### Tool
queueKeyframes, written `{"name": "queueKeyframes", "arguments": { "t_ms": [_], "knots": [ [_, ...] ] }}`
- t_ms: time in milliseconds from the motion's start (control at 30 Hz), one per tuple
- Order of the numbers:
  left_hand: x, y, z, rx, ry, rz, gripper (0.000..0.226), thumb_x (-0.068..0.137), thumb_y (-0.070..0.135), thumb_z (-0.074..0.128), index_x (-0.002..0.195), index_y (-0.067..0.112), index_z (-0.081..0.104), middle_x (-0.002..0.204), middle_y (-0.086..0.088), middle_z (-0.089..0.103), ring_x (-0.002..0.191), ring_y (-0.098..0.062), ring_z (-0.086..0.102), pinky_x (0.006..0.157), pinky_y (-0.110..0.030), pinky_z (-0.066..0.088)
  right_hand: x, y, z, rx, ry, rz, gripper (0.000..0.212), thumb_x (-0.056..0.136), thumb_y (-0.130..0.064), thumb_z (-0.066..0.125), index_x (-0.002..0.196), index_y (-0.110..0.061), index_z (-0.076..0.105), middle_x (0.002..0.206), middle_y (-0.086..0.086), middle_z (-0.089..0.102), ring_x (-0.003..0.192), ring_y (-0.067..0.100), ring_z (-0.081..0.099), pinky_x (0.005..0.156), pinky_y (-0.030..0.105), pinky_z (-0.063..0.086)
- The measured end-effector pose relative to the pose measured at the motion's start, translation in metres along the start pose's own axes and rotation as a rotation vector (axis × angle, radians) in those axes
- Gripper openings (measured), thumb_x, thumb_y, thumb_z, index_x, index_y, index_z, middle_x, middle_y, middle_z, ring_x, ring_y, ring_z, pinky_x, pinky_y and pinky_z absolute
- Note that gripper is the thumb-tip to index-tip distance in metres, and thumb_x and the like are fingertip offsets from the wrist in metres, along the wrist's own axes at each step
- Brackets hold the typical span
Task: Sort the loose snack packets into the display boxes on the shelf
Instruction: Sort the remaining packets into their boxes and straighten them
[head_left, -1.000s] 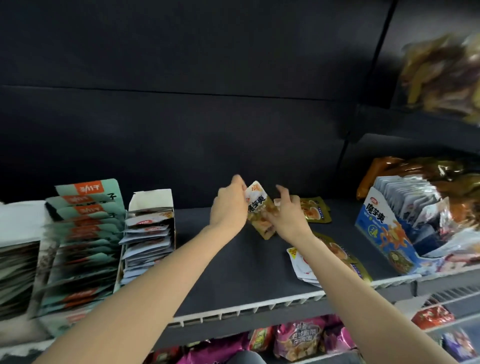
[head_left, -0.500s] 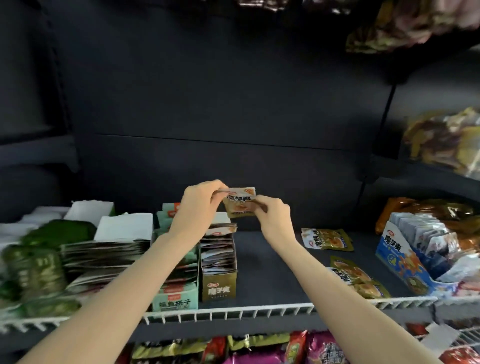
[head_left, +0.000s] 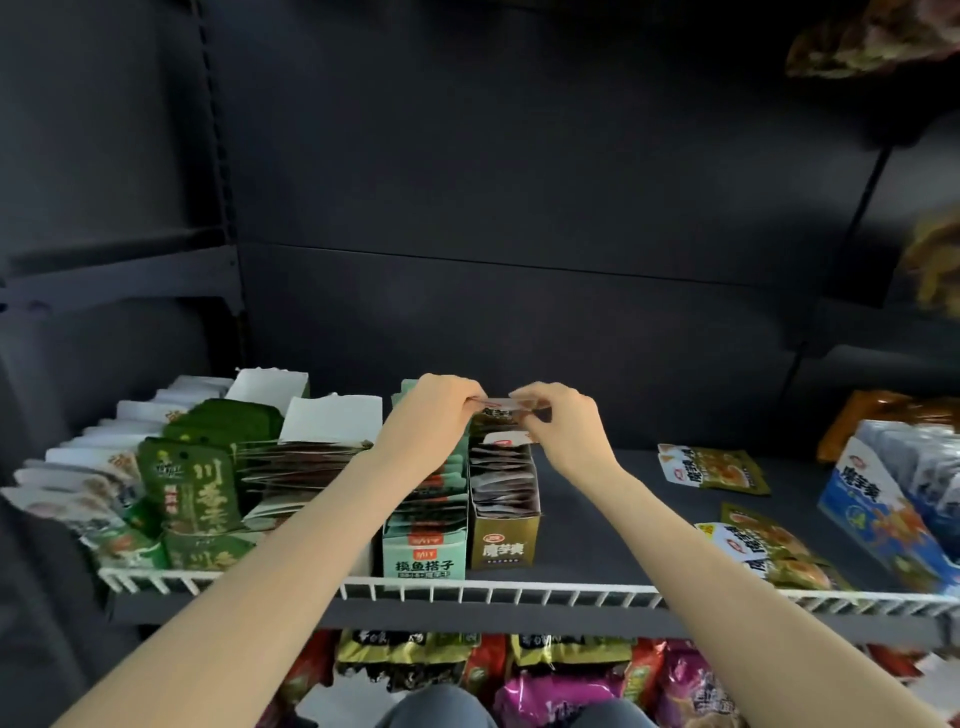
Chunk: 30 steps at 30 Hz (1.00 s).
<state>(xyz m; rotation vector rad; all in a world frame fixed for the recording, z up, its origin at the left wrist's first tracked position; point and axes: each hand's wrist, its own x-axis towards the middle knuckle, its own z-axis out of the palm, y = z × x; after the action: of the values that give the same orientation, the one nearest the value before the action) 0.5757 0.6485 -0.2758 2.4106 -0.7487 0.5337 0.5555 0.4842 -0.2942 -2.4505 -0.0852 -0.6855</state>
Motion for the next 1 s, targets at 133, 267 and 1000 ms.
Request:
{"name": "queueKeyframes", "arguments": {
  "t_ms": [133, 267, 1000],
  "knots": [
    [0.006, 0.010, 0.013, 0.107, -0.085, 0.046, 0.029, 0.096, 0.027, 0.049, 0.122, 0.021, 0.061, 0.115, -0.001, 0.065, 0.097, -0.016, 0.063, 0.079, -0.028, 0.050, -0.002, 0.013, -0.002, 0.006, -0.068, 0.014, 0.021, 0.091, -0.010, 0.052, 0.101, -0.017, 0.069, 0.098, 0.000, 0.070, 0.092, 0.014, 0.063, 0.081, 0.029, 0.052],
    [0.008, 0.024, 0.026, 0.138, -0.053, 0.122, 0.029, 0.094, 0.032, 0.050, 0.120, 0.023, 0.061, 0.113, 0.003, 0.063, 0.102, -0.014, 0.056, 0.087, -0.033, 0.048, -0.006, 0.030, -0.009, 0.036, -0.152, 0.037, 0.030, 0.093, -0.007, 0.049, 0.117, -0.017, 0.064, 0.111, -0.002, 0.067, 0.103, 0.012, 0.061, 0.087, 0.022, 0.047],
    [0.123, 0.101, 0.300, -0.826, -0.420, -0.715, 0.024, 0.089, 0.006, 0.049, 0.066, 0.011, 0.051, 0.075, -0.008, 0.051, 0.082, -0.021, 0.049, 0.076, -0.030, 0.040, 0.016, 0.303, -0.044, -0.396, -0.293, 0.643, 0.066, 0.097, -0.041, 0.041, 0.149, -0.008, 0.017, 0.156, 0.013, 0.017, 0.143, 0.030, 0.016, 0.117, 0.038, 0.015]
  ]
}}
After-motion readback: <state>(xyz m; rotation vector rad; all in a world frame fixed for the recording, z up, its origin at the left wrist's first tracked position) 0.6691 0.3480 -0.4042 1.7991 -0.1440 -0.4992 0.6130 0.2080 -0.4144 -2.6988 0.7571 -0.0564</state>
